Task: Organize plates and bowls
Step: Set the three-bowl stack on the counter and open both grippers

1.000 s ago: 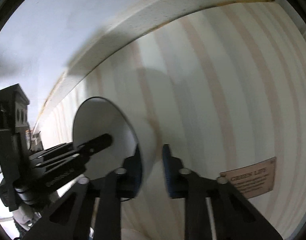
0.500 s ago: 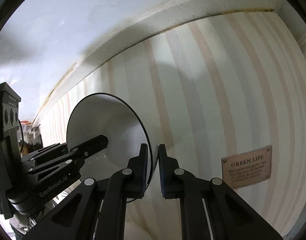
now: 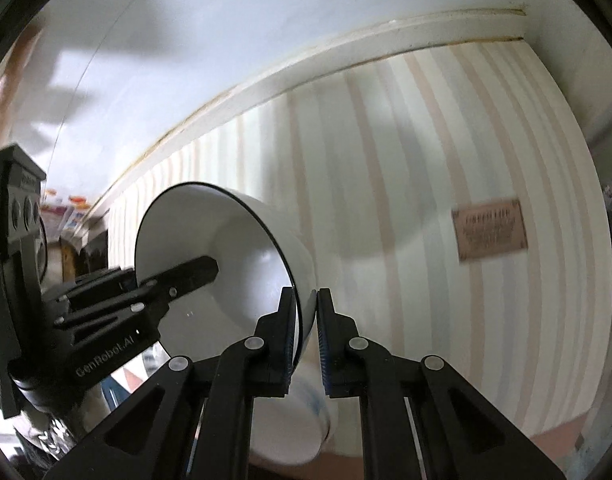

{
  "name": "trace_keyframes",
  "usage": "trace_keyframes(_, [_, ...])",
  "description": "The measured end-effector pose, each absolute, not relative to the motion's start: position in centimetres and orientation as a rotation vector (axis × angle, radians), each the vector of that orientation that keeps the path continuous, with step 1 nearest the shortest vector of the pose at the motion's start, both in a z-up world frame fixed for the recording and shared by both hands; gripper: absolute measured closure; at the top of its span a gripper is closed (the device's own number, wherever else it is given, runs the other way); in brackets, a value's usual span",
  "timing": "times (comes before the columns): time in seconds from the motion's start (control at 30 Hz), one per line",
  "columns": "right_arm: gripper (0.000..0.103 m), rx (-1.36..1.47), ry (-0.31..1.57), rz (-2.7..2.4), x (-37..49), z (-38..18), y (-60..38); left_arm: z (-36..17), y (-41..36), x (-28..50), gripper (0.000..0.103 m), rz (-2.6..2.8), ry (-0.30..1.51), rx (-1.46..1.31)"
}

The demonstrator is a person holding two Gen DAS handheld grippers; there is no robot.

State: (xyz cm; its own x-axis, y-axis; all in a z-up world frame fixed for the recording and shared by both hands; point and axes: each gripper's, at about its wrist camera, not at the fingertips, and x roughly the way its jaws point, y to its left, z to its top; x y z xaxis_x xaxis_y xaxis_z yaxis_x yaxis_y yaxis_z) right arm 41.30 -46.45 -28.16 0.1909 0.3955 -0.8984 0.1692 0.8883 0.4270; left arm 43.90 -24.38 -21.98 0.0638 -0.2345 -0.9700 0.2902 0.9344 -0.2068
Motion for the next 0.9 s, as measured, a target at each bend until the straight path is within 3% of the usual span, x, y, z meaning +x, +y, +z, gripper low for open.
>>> trace_keyframes(0.33, [0.091,0.524,1.425,0.185,33.9,-28.2,-43.5,-23.2,-22.5,38.5,0.089,-0.432,1.517,0.062])
trace_keyframes(0.9, [0.091,0.493,1.521,0.147,30.1,-33.1,-41.6,-27.0,-23.6,34.6,0.089,-0.404,1.549,0.236])
